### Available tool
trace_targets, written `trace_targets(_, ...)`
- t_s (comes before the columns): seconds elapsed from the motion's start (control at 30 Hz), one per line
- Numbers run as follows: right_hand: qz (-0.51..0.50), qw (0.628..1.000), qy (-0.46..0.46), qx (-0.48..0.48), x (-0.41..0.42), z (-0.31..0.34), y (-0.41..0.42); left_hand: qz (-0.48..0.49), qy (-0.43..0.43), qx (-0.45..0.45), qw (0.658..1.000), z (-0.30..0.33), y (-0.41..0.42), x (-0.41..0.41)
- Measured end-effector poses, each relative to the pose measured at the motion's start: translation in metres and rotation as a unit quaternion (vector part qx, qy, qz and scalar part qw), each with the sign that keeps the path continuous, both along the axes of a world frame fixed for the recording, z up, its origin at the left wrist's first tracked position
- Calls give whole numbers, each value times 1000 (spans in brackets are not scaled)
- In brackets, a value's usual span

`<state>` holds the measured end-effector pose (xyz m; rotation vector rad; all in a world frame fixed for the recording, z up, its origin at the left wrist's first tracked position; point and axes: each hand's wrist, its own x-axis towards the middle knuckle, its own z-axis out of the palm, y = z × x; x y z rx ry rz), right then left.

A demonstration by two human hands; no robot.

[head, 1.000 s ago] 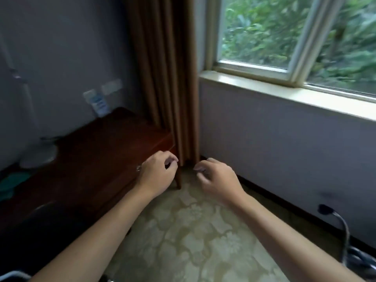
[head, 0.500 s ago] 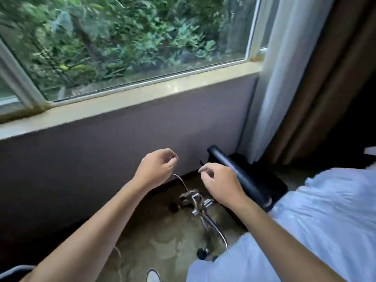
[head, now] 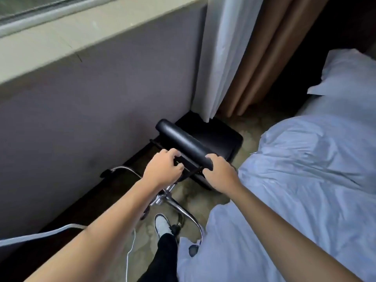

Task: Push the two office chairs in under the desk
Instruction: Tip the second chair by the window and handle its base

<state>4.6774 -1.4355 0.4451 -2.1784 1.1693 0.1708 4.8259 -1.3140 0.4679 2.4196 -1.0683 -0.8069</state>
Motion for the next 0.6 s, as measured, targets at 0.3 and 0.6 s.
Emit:
trace_targets(0.3,20,991,133,-14,94,-90,-68,14,34,141,989,-104,-15,76)
trace_targets(0.6,31,965,258,-46,101,-182,-96,6,1,202,979,-194,-14,77)
